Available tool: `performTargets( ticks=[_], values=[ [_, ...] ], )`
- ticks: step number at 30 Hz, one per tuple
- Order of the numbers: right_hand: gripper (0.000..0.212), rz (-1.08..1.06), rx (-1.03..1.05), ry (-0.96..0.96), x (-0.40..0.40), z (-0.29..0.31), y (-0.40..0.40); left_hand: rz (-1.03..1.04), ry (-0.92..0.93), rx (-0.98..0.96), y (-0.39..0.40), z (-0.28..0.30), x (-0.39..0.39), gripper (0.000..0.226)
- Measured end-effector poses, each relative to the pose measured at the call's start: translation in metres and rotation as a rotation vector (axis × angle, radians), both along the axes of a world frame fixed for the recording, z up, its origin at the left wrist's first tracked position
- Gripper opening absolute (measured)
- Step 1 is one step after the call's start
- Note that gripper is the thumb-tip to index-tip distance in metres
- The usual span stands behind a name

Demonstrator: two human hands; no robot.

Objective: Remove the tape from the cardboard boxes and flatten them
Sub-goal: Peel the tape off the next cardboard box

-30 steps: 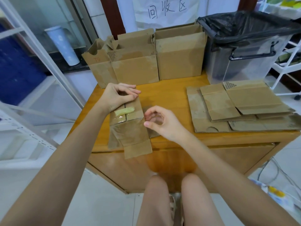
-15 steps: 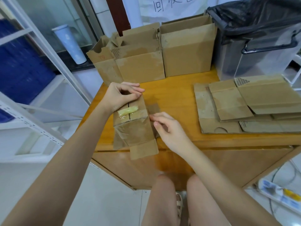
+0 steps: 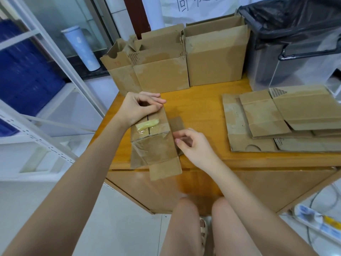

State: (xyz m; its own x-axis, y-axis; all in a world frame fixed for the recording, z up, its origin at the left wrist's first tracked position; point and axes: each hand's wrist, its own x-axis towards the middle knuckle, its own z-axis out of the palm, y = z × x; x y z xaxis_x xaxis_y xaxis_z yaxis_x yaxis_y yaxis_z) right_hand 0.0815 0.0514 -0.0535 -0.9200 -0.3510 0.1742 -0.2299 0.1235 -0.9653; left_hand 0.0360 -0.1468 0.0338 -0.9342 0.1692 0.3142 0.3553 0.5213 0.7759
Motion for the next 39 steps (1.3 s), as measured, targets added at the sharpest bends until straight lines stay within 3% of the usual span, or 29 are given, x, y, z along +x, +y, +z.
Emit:
performTargets(
  ticks=[4,9,14,19,28,32,34,37,39],
  values=[
    [0.010,-0.015,0.044,0.046,0.002,0.003,0.002,0.003,-0.005,-0.002,-0.001,0.000,0.000,0.016],
    [0.018,0.026,0.035,-0.083,-0.004,0.010,0.004,0.003,-0.006,0.003,-0.001,-0.001,0.000,0.016],
    [0.008,0.067,0.264,0.003,-0.006,0.017,0.000,0.009,-0.014,0.021,0.000,-0.001,0.000,0.016],
    [0.009,0.092,0.329,0.000,-0.004,0.026,0.007,0.010,-0.023,0.019,0.000,0.000,0.000,0.014],
    [0.016,0.113,0.292,-0.082,-0.006,0.036,0.020,0.000,-0.003,0.039,0.003,-0.003,0.000,0.015],
    [0.003,0.102,0.133,-0.284,-0.007,0.038,0.022,-0.001,0.005,0.032,0.004,-0.002,-0.001,0.016],
    [0.019,0.118,0.108,-0.350,-0.008,0.036,0.022,0.000,0.013,0.022,0.005,-0.002,-0.001,0.017],
    [0.004,0.084,0.118,-0.341,-0.005,0.036,0.022,0.001,0.018,0.025,0.005,-0.003,0.000,0.019],
    [0.005,0.043,0.108,-0.341,-0.004,0.036,0.022,0.002,0.016,0.026,0.005,-0.003,0.000,0.019]
  ],
)
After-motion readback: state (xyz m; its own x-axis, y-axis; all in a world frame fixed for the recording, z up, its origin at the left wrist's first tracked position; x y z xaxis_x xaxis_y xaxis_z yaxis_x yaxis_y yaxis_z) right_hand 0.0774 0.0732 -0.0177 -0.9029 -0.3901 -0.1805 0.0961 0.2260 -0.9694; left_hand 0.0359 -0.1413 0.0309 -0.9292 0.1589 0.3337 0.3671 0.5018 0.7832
